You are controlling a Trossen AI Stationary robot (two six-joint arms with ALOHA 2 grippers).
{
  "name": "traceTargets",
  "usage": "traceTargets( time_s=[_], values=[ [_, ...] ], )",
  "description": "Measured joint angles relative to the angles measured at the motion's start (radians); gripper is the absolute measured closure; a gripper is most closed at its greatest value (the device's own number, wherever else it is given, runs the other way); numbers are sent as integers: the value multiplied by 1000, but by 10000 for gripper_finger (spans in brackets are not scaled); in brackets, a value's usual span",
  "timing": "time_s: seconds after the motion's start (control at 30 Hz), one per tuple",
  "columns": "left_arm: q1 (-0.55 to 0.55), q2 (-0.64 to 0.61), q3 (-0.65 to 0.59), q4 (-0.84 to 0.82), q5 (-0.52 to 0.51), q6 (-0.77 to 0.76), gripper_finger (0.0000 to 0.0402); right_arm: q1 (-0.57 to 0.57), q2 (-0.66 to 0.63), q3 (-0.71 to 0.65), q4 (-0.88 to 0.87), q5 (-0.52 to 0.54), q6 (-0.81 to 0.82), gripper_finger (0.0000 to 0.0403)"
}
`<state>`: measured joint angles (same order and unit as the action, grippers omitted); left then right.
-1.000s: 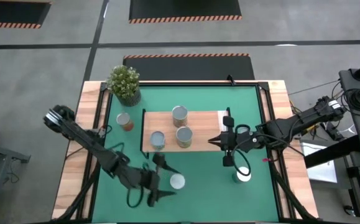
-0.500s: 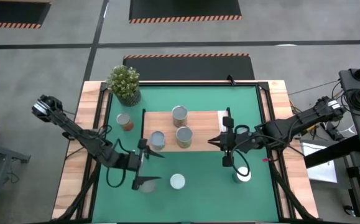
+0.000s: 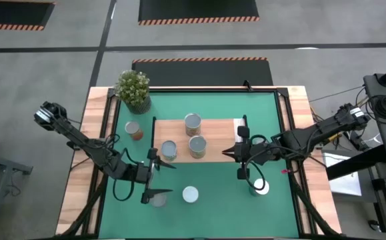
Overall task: Pick and place cans onto a shelf
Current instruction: Put the canned of oranges on the shelf
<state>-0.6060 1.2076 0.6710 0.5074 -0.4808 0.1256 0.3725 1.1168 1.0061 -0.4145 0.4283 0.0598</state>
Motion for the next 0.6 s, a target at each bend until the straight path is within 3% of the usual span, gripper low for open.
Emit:
traceTargets(
  time_s=[0.33,0.6],
  values=[
    [-8,-79,65,-256,-6,-68,61,0,-2,0,0,5,53,394],
    [-8,-131,43,-299,-6,-110,61,0,-2,-1,4,106,151,394]
  ],
)
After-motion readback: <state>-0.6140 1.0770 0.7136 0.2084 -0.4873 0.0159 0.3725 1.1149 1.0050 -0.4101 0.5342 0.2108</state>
